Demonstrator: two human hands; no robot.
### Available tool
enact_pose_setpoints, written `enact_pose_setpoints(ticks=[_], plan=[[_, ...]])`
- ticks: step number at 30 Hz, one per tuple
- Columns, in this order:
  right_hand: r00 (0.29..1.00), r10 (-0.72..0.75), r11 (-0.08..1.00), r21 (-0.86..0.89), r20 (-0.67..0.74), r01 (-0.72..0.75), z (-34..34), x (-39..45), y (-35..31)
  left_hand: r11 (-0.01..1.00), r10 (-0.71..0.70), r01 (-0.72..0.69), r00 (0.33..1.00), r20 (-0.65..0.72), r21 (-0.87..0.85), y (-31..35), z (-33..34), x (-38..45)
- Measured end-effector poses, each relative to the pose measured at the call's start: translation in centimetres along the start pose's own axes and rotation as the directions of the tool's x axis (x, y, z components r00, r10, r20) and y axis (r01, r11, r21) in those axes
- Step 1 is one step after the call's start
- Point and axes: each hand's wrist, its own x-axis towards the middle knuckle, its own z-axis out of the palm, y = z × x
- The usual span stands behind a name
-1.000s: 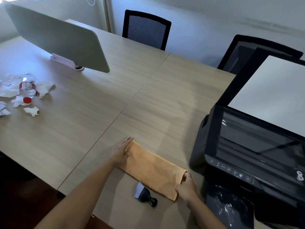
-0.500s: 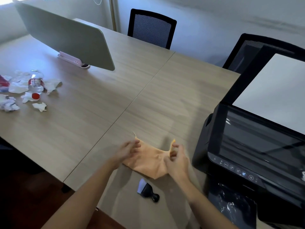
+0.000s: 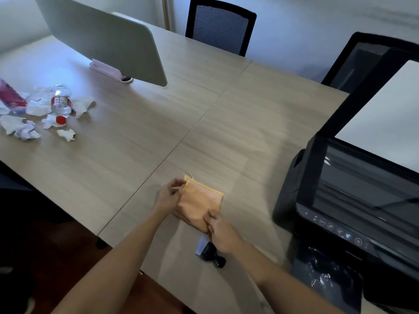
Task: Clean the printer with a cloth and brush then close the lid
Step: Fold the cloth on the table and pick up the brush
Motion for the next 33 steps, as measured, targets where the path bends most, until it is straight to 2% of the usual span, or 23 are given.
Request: enact_pose_setpoints(ticks=[1,3,4,5,6,7,10,13,15,17,18,21,23,26,27,29,31,32,33], plan=[[0.999,-0.001,0.997,-0.081,0.034,0.004,0.5,0.1,0.4,0.998,0.039,-0.039,0.999,0.016,0.039,0.1,0.0,0.0],[0.995,0.031,0.979,-0.205,0.094,-0.011,1.3,0.1,0.9,0.967,0.12,-0.147,0.983,0.137,0.208,0.3,0.1,0.0],[0.992,0.048,0.972,-0.236,0.114,-0.02,1.4,-0.1,1.0,0.902,0.123,-0.215,0.959,0.256,0.373,0.4,0.1,0.0],[0.99,0.064,0.968,-0.247,0.125,-0.032,1.4,-0.3,1.2,0.783,0.069,-0.268,0.935,0.348,0.562,0.2,0.2,-0.2],[0.989,0.076,0.966,-0.256,0.126,-0.042,1.3,-0.6,1.3,0.647,-0.002,-0.3,0.918,0.396,0.701,-0.2,0.3,-0.4],[0.989,0.089,0.964,-0.26,0.12,-0.056,1.3,-0.8,1.4,0.559,-0.056,-0.308,0.913,0.405,0.77,-0.8,0.3,-0.7],[0.987,0.13,0.954,-0.283,0.091,-0.1,0.9,-1.4,1.6,0.497,-0.112,-0.285,0.916,0.386,0.82,-1.8,0.6,-1.2],[0.977,0.204,0.949,-0.256,0.061,-0.182,0.1,-2.6,1.4,0.448,-0.124,-0.331,0.897,0.424,0.83,-0.9,1.9,-1.5],[0.973,0.218,0.955,-0.189,-0.07,-0.227,0.3,-3.7,1.2,0.434,-0.136,-0.353,0.884,0.447,0.829,-0.3,3.0,-1.8],[0.939,0.201,0.969,-0.085,-0.279,-0.232,1.5,-4.9,0.9,0.434,-0.136,-0.351,0.885,0.445,0.83,0.0,3.9,-1.8],[0.923,0.209,0.971,-0.045,-0.322,-0.235,2.1,-5.8,0.9,0.436,-0.136,-0.35,0.885,0.445,0.829,0.2,4.5,-1.7],[0.955,0.235,0.963,-0.091,-0.181,-0.254,4.5,-7.1,0.9,0.477,-0.129,-0.316,0.898,0.421,0.82,0.3,4.7,-1.7],[0.955,0.254,0.959,-0.092,-0.152,-0.27,5.1,-7.6,1.4,0.507,-0.116,-0.31,0.9,0.42,0.804,0.6,5.1,-2.0],[0.961,0.253,0.967,0.031,-0.113,-0.251,4.2,-8.1,1.7,0.567,-0.068,-0.272,0.925,0.373,0.778,0.7,5.7,-2.3],[0.959,0.265,0.961,0.104,-0.099,-0.255,3.7,-8.6,1.9,0.618,-0.016,-0.248,0.945,0.328,0.746,0.5,5.9,-2.6],[0.948,0.299,0.929,0.263,-0.112,-0.262,2.0,-10.7,2.6,0.765,0.17,-0.255,0.966,0.196,0.592,0.6,7.0,-4.1],[0.92,0.335,0.888,0.395,-0.203,-0.236,0.3,-14.1,4.1,0.844,0.344,-0.342,0.936,0.071,0.414,1.2,8.8,-7.0],[0.893,0.366,0.869,0.439,-0.261,-0.228,-0.6,-16.4,5.3,0.874,0.35,-0.351,0.935,0.065,0.335,1.5,10.1,-9.1],[0.853,0.41,0.849,0.477,-0.323,-0.227,-1.4,-18.7,6.8,0.918,0.292,-0.311,0.95,0.11,0.248,1.8,11.6,-11.2]])
